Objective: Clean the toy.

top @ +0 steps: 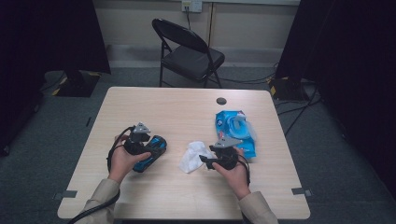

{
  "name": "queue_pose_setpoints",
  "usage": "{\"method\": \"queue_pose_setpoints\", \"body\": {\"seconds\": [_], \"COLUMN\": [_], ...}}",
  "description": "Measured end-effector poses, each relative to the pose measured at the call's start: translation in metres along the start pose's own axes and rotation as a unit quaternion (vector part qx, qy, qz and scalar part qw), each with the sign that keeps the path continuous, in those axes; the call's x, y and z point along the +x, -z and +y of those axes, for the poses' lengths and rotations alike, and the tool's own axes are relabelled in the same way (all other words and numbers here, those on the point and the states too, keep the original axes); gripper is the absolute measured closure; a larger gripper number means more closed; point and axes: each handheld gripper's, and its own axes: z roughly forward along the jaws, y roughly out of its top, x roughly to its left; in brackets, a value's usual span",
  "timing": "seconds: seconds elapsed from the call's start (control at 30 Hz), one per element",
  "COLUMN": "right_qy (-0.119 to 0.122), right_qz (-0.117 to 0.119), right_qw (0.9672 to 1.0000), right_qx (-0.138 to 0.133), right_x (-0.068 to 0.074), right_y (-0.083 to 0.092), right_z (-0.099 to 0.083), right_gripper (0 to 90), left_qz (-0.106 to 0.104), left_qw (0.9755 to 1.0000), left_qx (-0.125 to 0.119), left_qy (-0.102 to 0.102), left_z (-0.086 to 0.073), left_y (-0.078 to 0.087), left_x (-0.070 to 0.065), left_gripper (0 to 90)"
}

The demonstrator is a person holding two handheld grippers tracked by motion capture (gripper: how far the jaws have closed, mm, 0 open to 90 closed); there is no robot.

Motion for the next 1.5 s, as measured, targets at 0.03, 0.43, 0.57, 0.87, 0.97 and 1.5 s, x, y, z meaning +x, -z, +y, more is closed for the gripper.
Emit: {"method": "queue_pose_setpoints", "body": {"seconds": [0.03,0.43,0.57,0.87,0.97,1.5], "right_qy": [-0.001,0.005,0.010,0.020,0.017,0.015], "right_qz": [-0.001,0.024,0.033,0.053,0.062,0.080], "right_qw": [1.0000,0.9996,0.9993,0.9982,0.9978,0.9966], "right_qx": [0.001,0.013,0.015,0.018,0.016,0.017], "right_x": [0.000,0.006,0.007,0.010,0.011,0.007], "right_y": [0.001,0.009,0.014,0.024,0.027,0.040], "right_z": [0.001,0.003,0.003,0.001,0.000,-0.009], "right_gripper": [36.4,23.3,19.8,17.5,15.9,14.8], "left_qz": [0.000,-0.012,-0.017,-0.024,-0.022,-0.026], "left_qw": [1.0000,0.9997,0.9995,0.9996,0.9996,0.9994], "left_qx": [-0.001,-0.016,-0.020,-0.011,-0.010,-0.017], "left_qy": [0.000,0.010,0.016,0.009,0.011,0.019], "left_z": [0.000,-0.013,-0.019,-0.032,-0.037,-0.054], "left_y": [0.002,0.027,0.037,0.051,0.056,0.075], "left_x": [-0.001,-0.003,-0.002,-0.001,0.001,0.003], "left_gripper": [18.7,15.9,15.9,15.9,15.9,16.4]}}
